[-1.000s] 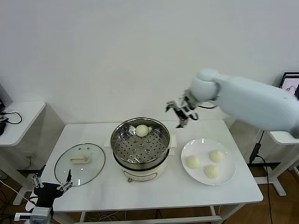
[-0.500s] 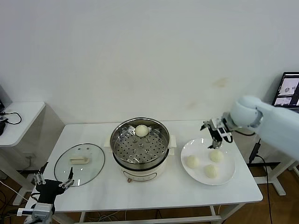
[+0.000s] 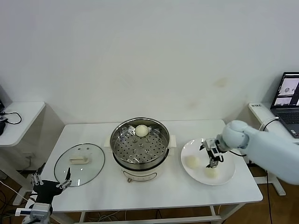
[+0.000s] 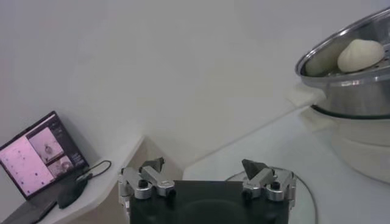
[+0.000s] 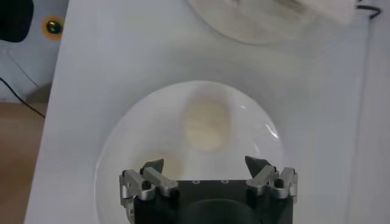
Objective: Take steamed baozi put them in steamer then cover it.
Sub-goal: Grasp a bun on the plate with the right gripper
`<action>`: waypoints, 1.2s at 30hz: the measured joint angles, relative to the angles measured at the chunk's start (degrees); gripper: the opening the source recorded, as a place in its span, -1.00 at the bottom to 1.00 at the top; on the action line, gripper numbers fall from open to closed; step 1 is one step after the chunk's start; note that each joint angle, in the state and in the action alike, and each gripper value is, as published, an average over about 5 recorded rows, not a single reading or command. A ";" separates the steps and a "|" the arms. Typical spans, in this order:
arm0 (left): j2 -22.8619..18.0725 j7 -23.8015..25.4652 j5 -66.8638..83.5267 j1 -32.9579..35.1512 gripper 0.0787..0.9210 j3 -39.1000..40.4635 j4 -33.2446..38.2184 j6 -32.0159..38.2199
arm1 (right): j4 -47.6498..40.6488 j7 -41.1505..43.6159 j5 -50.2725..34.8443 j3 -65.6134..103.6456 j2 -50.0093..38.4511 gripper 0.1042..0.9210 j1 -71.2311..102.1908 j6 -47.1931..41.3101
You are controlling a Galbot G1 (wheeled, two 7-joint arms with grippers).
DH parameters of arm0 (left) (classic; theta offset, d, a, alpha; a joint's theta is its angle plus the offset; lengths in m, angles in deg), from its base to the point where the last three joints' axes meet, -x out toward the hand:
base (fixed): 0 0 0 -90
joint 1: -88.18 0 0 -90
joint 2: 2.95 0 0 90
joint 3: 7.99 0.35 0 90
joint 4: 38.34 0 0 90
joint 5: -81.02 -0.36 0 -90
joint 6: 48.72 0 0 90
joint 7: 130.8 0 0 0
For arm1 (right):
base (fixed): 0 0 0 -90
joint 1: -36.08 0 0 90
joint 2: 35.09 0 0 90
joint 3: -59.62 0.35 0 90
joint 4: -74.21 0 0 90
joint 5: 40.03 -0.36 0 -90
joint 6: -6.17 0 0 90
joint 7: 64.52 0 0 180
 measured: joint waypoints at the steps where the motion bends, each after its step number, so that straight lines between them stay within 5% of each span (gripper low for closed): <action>1: 0.02 0.00 0.00 0.00 0.77 -0.08 -0.08 0.01 | -0.66 -0.13 0.27 0.33 0.66 0.76 0.55 0.08; 16: 0.08 0.10 0.01 -0.67 0.77 -0.36 -1.55 0.11 | -9.99 -1.03 3.24 2.57 8.85 0.73 4.06 0.01; 36: -0.04 0.10 -0.02 -0.60 0.77 -0.52 -1.55 0.27 | -13.54 0.53 3.93 3.22 11.81 0.29 4.50 -0.59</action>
